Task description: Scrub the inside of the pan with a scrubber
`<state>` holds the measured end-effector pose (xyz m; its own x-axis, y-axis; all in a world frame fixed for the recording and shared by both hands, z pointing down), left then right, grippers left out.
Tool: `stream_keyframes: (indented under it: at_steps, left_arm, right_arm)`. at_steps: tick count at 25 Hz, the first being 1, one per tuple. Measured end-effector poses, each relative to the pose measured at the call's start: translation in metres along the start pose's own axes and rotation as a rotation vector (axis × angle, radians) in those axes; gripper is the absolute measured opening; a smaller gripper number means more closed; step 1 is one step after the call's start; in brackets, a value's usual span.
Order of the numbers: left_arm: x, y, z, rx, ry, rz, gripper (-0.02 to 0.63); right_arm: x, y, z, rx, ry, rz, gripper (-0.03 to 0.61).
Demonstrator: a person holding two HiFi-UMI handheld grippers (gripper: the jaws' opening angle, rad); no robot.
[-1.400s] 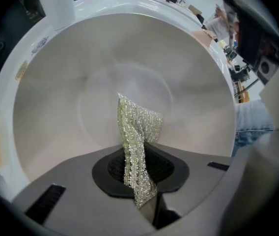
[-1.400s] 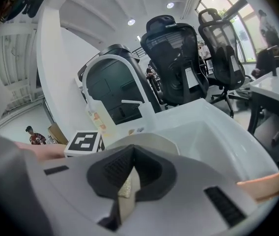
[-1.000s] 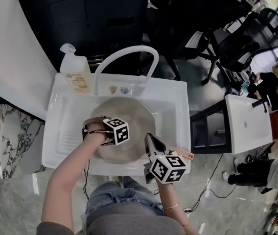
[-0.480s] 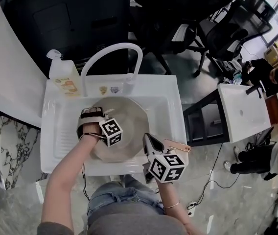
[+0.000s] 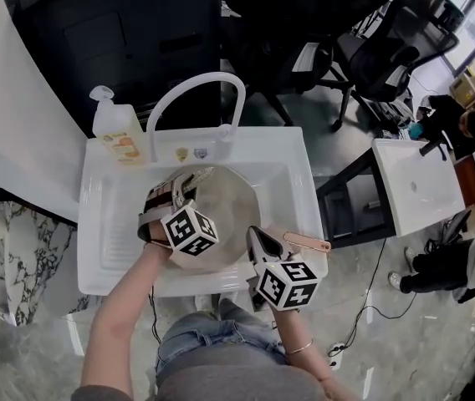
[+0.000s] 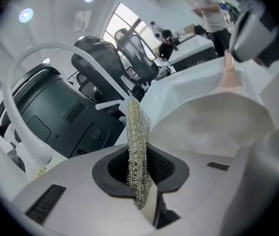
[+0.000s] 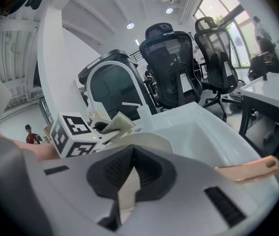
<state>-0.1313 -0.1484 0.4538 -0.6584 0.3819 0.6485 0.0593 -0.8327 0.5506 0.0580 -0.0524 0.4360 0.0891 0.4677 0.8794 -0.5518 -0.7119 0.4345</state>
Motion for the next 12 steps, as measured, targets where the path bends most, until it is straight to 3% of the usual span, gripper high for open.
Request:
stream_keyframes:
  at_steps: [7, 12]
  left_arm:
    - [-0.011, -0.054, 0.0, 0.055, -0.304, 0.169, 0.061]
    - [-0.009, -0.086, 0.001, 0.147, -0.529, 0.25, 0.061]
  right_arm:
    - [0.0, -0.011, -0.015, 0.005, -0.017, 0.045, 0.011]
    - [0.001, -0.02, -0.027, 0.012, -0.033, 0.077, 0.011]
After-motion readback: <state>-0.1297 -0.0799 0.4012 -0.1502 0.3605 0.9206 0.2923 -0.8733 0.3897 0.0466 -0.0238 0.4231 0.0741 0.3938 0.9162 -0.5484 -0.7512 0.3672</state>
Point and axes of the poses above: the fingertips, and each gripper's own axes: y forward along the fingers, z to its right, x out of its underside, the point moved 8 cm from there along -y, backward along the fingers, and after that the axes turned 13 degrees about -y, right-handed, at the moved point
